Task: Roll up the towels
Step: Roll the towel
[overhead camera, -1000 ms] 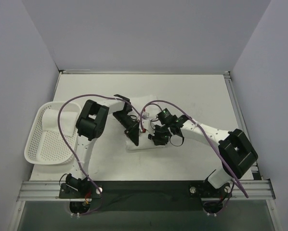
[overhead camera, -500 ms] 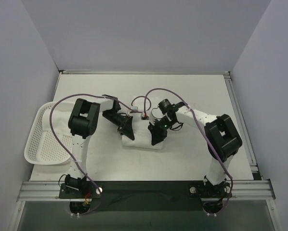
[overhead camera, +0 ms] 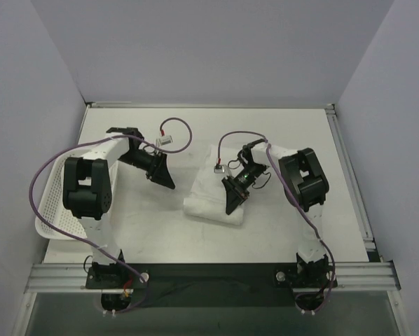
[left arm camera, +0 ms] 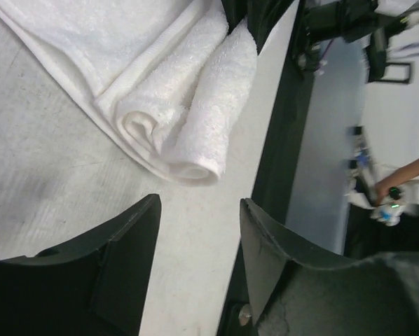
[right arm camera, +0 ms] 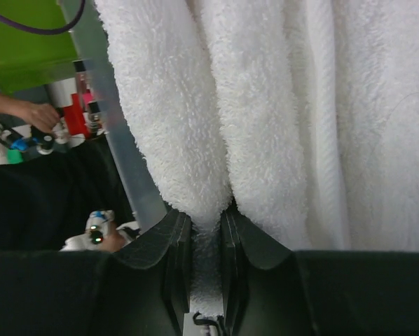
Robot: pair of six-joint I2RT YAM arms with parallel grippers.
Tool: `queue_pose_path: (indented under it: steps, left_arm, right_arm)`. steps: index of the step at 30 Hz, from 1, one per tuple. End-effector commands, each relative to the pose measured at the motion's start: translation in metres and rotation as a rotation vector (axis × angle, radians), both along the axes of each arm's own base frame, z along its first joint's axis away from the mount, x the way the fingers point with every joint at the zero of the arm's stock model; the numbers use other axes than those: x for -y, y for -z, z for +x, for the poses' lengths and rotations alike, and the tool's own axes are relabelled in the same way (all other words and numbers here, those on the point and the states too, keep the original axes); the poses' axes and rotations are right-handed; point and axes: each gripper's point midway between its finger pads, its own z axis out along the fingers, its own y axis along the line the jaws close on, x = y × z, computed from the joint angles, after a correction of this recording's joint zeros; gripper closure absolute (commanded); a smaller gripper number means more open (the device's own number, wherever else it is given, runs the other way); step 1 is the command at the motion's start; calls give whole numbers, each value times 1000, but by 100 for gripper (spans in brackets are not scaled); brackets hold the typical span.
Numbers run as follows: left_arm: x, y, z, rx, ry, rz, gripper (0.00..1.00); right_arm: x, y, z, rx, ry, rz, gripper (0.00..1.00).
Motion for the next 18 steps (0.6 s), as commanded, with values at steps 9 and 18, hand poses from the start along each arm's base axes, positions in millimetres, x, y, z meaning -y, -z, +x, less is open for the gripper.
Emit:
queue_pose_path:
  steps: [9,18]
  left_arm:
    - [30,-30,-22,1119,330,284,18]
    - [107,-14,-36,1536,514,222,20]
  right_arm:
    - [16,-1,-11,-318,53,-45,100]
    - [33,17,-6,-336,78,-105,100]
